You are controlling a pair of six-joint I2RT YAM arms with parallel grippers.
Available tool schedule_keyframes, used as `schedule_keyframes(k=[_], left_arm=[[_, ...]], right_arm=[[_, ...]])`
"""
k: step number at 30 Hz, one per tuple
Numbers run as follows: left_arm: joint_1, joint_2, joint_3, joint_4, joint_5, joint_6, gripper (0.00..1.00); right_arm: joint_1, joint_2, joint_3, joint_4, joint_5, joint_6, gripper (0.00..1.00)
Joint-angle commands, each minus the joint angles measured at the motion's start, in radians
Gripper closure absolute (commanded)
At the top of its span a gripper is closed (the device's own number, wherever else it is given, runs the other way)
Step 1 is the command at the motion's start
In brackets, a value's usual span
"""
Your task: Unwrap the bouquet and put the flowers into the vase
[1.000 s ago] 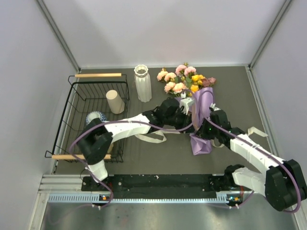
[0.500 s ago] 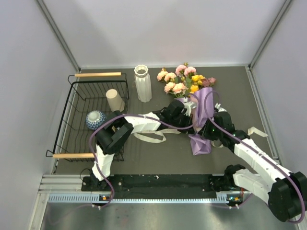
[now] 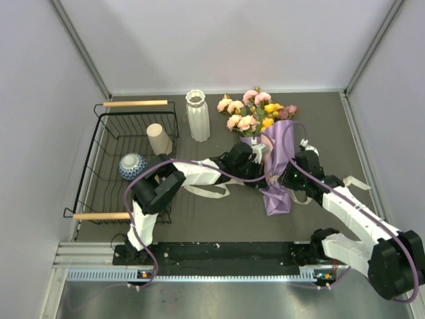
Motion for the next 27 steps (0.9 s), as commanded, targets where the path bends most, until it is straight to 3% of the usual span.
schedule_keyframes(k=[1, 6, 11, 15, 19, 27], left_arm=[[0.003, -0.032, -0.035, -0.022, -0.023, 0.015, 1.00], [0.003, -0.037, -0.051, -0.019, -0.023, 0.009, 1.00], [0.001, -0.052, -0.062, -0.009, -0.032, 0.003, 1.00], [0.001, -0.052, -0.062, 0.005, -0.029, -0.005, 1.00], [0.001, -0.052, -0.052, 0.004, -0.029, -0.004, 1.00], [-0.002, -0.057, -0.054, 0.005, -0.032, -0.007, 1.00]], right_arm=[[-0.033, -0.015, -0.018, 0.032, 0.090, 0.031, 0.77], [-0.035, -0.049, -0.015, 0.045, -0.041, -0.049, 0.76], [-0.036, -0.191, 0.002, 0.053, -0.134, -0.069, 0.70], [-0.036, -0.095, 0.051, 0.101, -0.165, -0.046, 0.71], [-0.035, 0.022, 0.063, 0.140, -0.204, -0.020, 0.79], [-0.035, 0.025, -0.095, 0.208, -0.172, -0.001, 0.83]])
